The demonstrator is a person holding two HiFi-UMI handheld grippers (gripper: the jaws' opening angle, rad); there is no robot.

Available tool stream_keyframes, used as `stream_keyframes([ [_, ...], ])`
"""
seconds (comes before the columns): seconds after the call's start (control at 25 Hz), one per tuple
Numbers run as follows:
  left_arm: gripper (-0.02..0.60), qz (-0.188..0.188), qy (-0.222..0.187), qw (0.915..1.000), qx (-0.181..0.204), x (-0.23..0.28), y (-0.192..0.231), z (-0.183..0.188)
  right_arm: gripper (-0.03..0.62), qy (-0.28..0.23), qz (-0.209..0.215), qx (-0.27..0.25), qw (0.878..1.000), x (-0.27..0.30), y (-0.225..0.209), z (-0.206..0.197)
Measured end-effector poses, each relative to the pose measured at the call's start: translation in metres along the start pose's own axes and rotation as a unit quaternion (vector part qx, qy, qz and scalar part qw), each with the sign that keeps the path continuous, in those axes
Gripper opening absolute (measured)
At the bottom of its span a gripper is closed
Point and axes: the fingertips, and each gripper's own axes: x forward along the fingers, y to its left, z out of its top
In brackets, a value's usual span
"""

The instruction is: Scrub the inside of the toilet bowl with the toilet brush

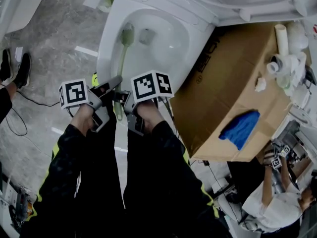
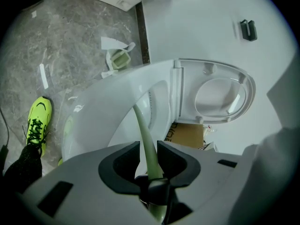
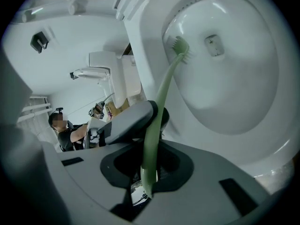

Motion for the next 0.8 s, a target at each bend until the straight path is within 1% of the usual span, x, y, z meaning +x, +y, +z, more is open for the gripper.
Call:
stream_keyframes([
  [0.12,0.104,0.006,0.004,0.9999,0.016,0.006,-0.001,0.008,0.055,-0.012,0.003,0.000,1.000,-0.003,0.001,0.010],
  [0.28,0.104,-0.001,0.009,0.9997,0.023,0.016,-0.005,0.015,0.055,-0.026,0.004,-0.002,1.000,-0.008,0.000,0.023],
  [0.4,0.104,0.003,0.017,0.9993,0.034,0.024,-0.007,0.020,0.055,-0.040,0.005,-0.002,0.999,-0.013,-0.002,0.032],
  [0.6,0.104,0.006,0.033,0.9980,0.054,0.038,-0.010,0.022,0.055,-0.063,0.009,0.005,0.998,-0.021,-0.006,0.042],
  [0.8,0.104,0.016,0.049,0.9966,0.064,0.048,-0.009,0.021,0.055,-0.086,0.010,0.015,0.996,-0.028,-0.012,0.048],
])
